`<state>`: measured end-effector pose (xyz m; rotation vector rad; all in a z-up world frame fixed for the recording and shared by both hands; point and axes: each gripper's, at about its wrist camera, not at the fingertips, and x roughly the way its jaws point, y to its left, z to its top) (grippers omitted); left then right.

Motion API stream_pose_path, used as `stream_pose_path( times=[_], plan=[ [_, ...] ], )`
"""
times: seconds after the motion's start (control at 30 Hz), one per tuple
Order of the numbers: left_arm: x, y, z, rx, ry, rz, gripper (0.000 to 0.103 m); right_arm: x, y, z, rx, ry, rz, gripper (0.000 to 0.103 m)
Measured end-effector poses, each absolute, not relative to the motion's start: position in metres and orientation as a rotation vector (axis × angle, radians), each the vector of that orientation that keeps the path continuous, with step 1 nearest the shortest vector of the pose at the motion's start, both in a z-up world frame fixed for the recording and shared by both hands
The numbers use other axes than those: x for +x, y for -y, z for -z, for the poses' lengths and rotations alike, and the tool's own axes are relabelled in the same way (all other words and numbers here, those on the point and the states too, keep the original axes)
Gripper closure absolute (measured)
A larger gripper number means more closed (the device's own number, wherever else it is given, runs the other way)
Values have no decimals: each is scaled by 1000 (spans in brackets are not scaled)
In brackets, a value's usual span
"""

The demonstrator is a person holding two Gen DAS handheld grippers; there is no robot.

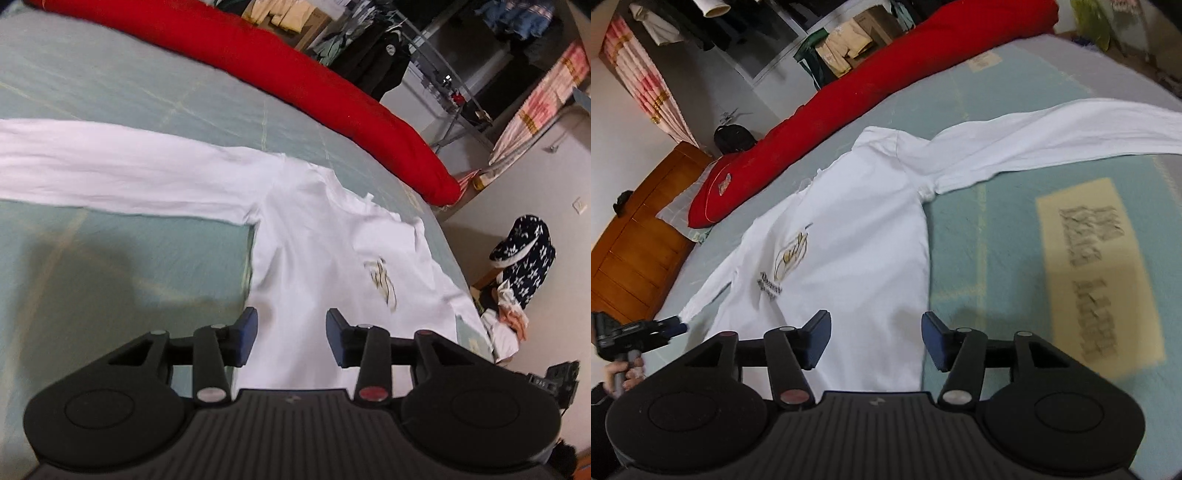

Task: Fold clothes

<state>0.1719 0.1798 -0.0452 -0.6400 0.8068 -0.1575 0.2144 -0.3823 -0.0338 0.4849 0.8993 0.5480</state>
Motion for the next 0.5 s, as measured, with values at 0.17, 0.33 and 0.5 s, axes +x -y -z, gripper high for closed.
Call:
stream_pose_path(
  times=[0.17, 0.33, 0.5],
  plan=[
    [225, -179, 68, -644, -872, 159, 63, 266, 371, 50, 515, -950, -536, 40],
    [257, -184, 93, -706, -898, 195, 63, 307, 370, 67, 541, -977, -518, 33],
    [273, -189, 104, -766, -865, 240, 63, 336, 370, 77, 611, -961, -546, 29]
  ],
)
